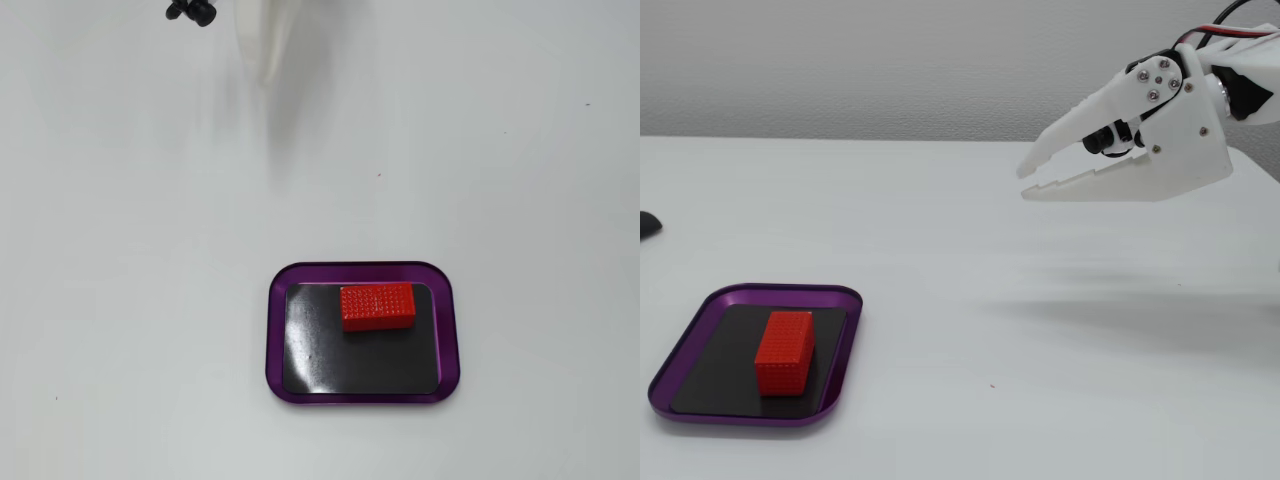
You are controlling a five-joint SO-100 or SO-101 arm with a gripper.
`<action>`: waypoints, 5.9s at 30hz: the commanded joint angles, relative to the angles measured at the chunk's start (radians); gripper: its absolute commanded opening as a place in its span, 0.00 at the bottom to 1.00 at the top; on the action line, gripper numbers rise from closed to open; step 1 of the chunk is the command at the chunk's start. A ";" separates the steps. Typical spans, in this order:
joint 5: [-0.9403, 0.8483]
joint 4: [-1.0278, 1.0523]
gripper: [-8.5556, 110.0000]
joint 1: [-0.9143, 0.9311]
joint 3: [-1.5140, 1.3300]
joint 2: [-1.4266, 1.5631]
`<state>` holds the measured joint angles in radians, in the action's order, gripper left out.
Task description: Remove the cube from the box.
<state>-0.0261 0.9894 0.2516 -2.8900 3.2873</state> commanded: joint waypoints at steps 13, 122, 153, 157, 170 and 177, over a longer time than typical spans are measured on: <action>-0.006 -0.021 0.07 0.008 -0.006 0.067; -0.132 0.350 0.07 -0.298 1.957 -1.959; -0.152 -0.308 0.07 -0.281 0.684 -1.206; -0.147 -0.407 0.07 -0.281 0.611 -1.206; -0.146 -0.416 0.12 -0.284 0.595 -1.192; -0.150 -0.416 0.16 -0.296 0.580 -1.192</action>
<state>-0.1718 0.5768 -0.0383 -2.3117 2.0617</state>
